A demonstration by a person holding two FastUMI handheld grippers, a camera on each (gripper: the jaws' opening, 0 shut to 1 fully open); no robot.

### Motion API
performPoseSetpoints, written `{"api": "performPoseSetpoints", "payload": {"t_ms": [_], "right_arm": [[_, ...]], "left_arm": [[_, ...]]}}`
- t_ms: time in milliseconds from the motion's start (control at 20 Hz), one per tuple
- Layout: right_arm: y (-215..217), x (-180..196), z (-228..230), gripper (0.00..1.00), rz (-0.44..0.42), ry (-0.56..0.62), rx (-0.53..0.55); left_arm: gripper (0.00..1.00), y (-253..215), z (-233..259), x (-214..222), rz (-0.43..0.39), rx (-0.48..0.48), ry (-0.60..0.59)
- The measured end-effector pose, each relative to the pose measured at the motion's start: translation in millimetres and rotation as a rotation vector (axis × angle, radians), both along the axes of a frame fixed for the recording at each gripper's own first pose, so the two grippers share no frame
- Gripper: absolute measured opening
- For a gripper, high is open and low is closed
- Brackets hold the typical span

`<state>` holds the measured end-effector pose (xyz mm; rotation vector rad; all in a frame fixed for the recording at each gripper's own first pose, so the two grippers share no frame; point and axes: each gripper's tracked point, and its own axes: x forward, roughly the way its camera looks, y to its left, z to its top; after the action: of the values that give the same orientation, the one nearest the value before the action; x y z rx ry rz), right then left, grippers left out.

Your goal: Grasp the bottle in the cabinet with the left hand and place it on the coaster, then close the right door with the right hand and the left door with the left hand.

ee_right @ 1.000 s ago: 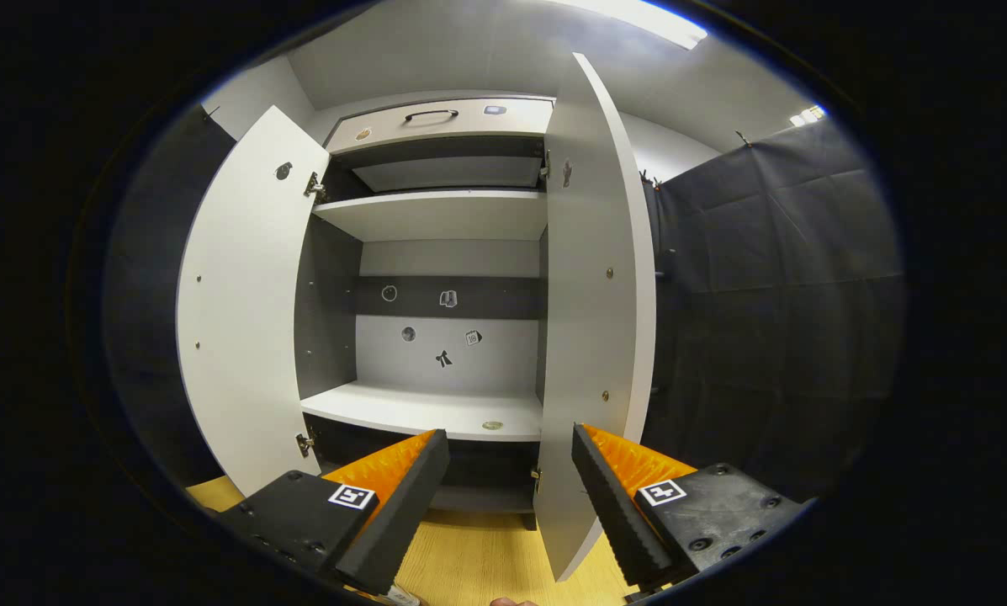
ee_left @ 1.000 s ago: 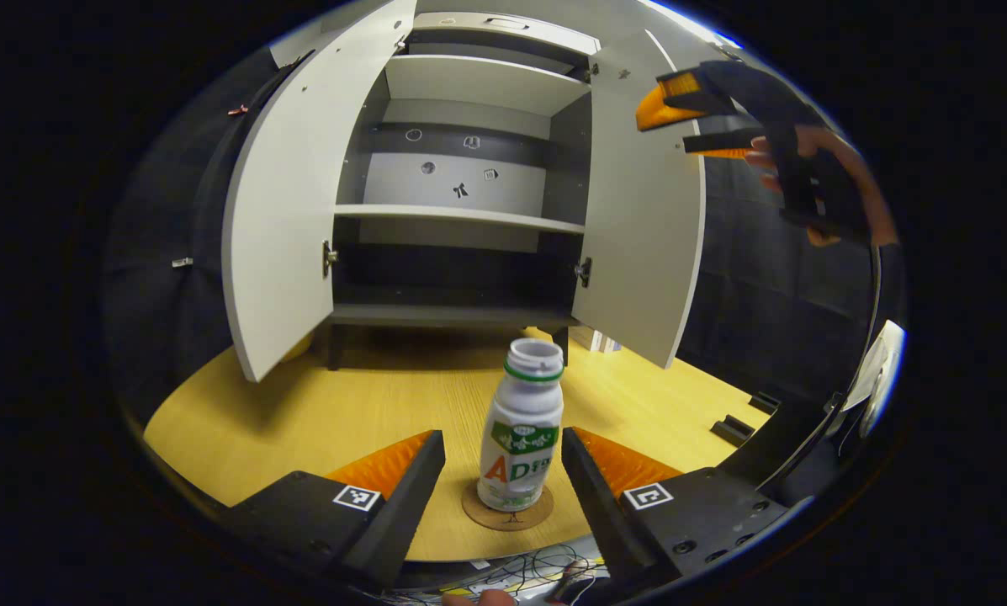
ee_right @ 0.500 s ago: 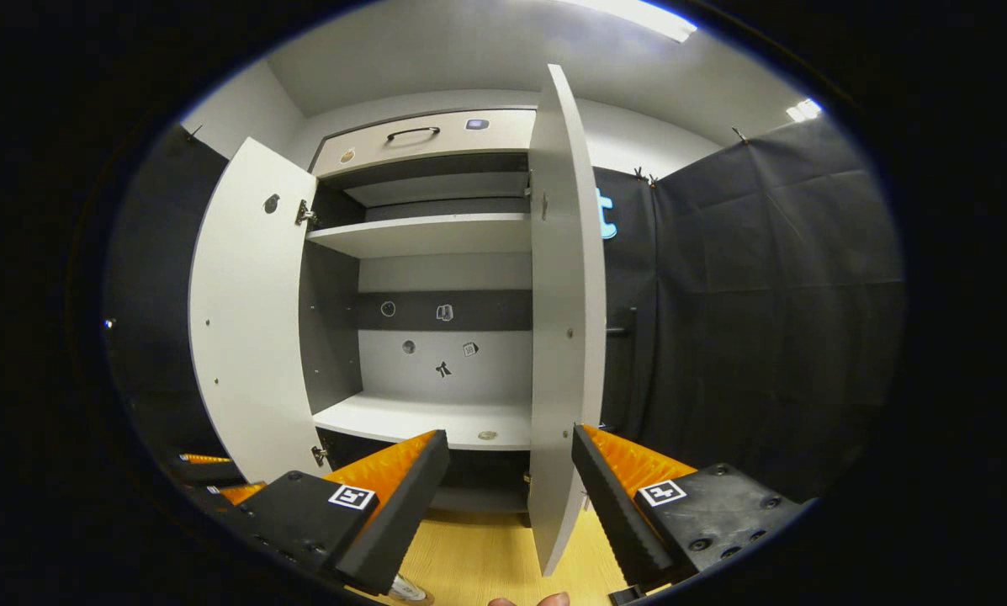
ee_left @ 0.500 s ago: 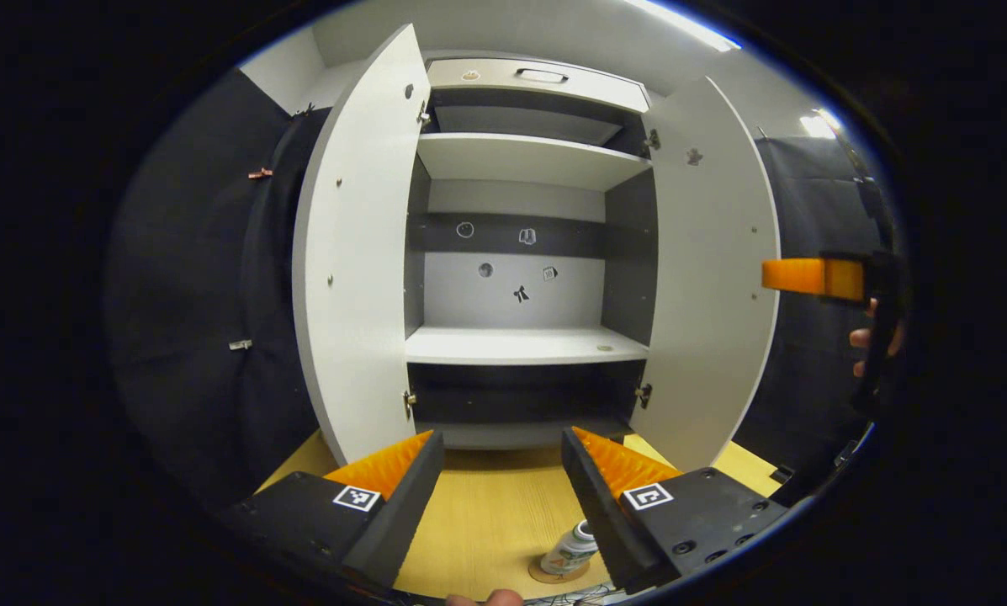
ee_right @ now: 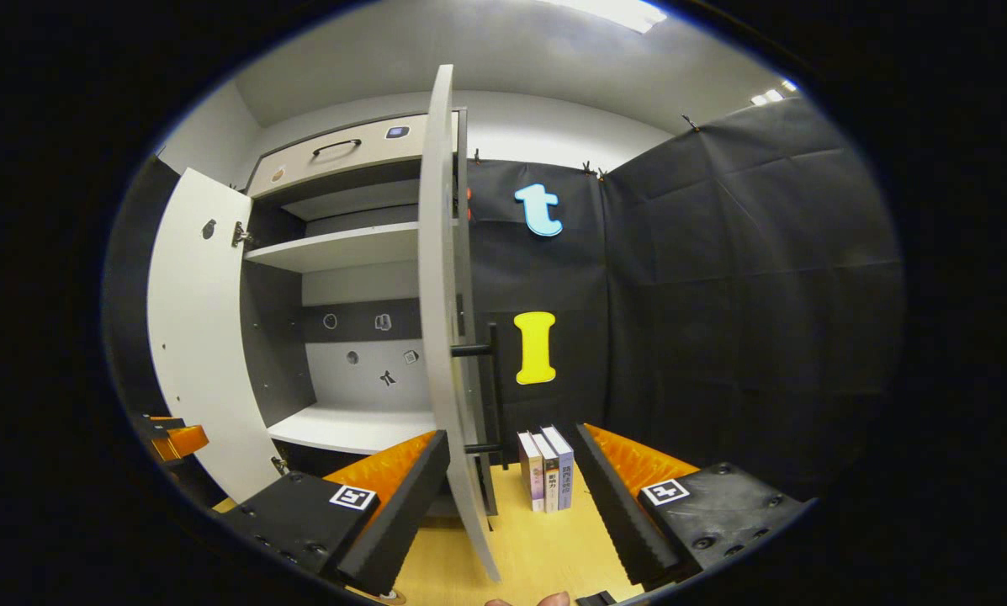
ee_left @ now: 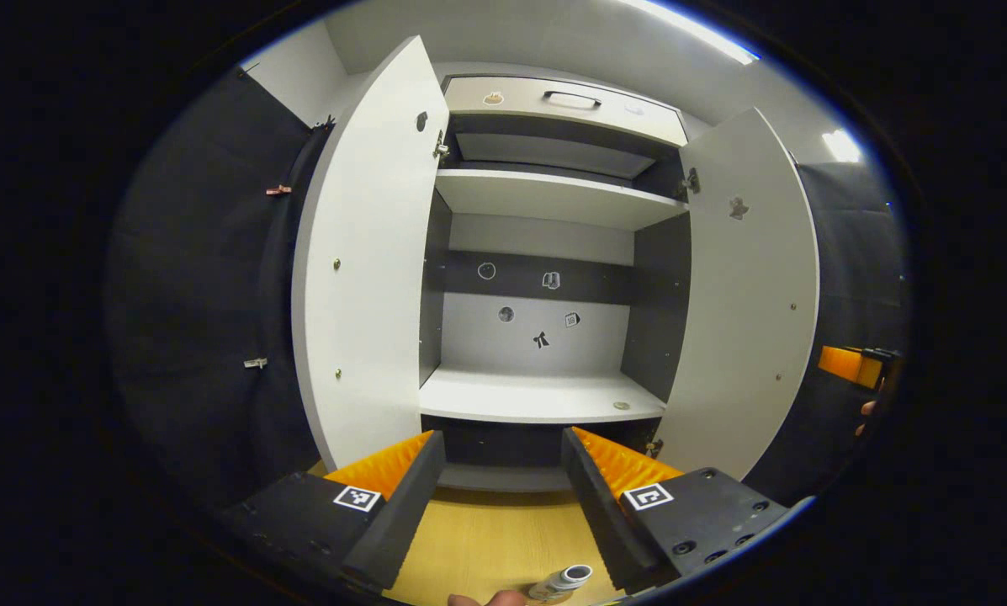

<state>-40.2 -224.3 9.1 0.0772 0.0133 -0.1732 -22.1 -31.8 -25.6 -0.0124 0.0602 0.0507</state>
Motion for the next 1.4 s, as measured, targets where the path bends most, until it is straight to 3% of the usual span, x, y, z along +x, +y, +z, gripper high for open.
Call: {"api": "performPoseSetpoints", "payload": {"t_ms": [200, 750, 1400], "right_arm": [[-17, 15, -8, 0.98, -0.006, 0.024, -0.016], [16, 28, -17, 0.95, 0.106, 0.042, 0.022], [101, 49, -22, 0.95, 0.247, 0.049, 0.046]], "left_arm": [[0.89, -7, -8, 8, -0.002, -0.045, 0.020], [0.89, -8, -10, 18, 0.005, -0.038, 0.034], [0.89, 10, -9, 16, 0.026, -0.027, 0.021]]}}
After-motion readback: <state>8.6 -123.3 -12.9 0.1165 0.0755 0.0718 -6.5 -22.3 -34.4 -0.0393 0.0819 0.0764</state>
